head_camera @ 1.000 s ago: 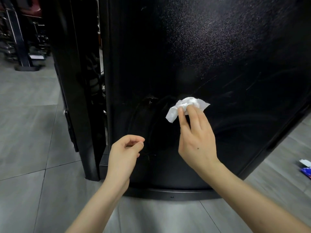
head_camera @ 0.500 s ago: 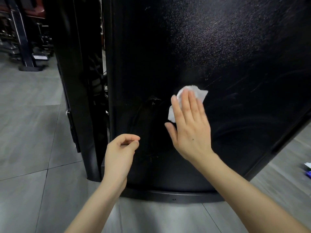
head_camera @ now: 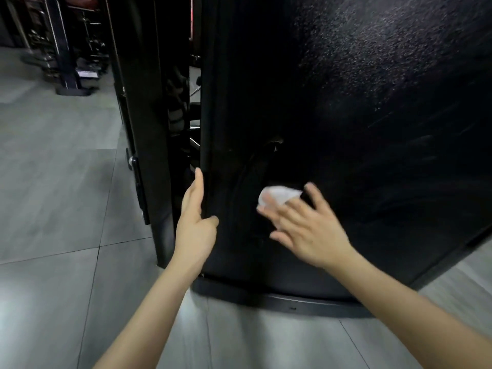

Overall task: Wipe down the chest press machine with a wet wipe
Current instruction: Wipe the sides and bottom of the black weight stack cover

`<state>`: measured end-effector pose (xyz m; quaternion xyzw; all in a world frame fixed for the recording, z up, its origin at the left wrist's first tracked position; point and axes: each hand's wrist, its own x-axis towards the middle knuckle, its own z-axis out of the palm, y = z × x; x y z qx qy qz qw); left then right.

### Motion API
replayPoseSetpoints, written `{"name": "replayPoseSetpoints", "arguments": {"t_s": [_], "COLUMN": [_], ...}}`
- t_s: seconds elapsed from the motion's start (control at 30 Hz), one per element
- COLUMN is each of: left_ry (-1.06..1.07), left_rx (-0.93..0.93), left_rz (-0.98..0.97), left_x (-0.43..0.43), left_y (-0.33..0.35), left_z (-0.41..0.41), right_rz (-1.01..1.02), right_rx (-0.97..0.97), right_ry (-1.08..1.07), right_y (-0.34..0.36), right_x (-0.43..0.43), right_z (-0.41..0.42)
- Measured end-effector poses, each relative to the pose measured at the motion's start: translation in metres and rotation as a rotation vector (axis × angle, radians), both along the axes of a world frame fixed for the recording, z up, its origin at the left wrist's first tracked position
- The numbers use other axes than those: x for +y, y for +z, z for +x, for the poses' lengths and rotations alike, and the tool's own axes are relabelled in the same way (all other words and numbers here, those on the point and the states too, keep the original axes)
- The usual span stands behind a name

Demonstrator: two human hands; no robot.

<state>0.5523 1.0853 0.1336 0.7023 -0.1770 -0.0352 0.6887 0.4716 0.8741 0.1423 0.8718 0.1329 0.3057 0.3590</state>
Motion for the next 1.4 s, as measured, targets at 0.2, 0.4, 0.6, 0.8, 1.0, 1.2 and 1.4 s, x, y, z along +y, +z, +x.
{"name": "replayPoseSetpoints", "arguments": {"t_s": [0.2, 0.4, 0.6, 0.8, 1.0, 1.2, 1.4], "left_ry": [-0.002, -0.014, -0.017, -0.060, 0.108, 0.263, 0.146], "left_rx": [0.028, 0.048, 0.068, 0.048, -0.217, -0.707, -0.977], "left_rz": [-0.059, -0.051, -0.063, -0.036, 0.223, 0.407, 0.436], "left_x": [0.004, 0.009, 0.008, 0.012, 0.009, -0.013, -0.035], "left_y": [0.004, 0.008, 0.008, 0.007, 0.015, 0.051, 0.077], "left_z": [0.001, 0.001, 0.000, 0.002, -0.007, -0.033, -0.044], "right_rz": [0.240, -0.173, 0.204, -0.283, 0.008, 0.618, 1.008], "right_rx": [-0.333, 0.222, -0.316, 0.162, -0.142, -0.506, -0.688], "right_ry": [-0.120, -0.064, -0.087, -0.066, -0.064, -0.475, -0.656], "right_y": [0.035, -0.029, 0.054, -0.009, 0.072, 0.084, 0.070], "right_x": [0.023, 0.026, 0.047, 0.062, 0.029, -0.068, -0.023], "right_z": [0.030, 0.018, 0.045, 0.049, 0.028, -0.065, -0.045]}}
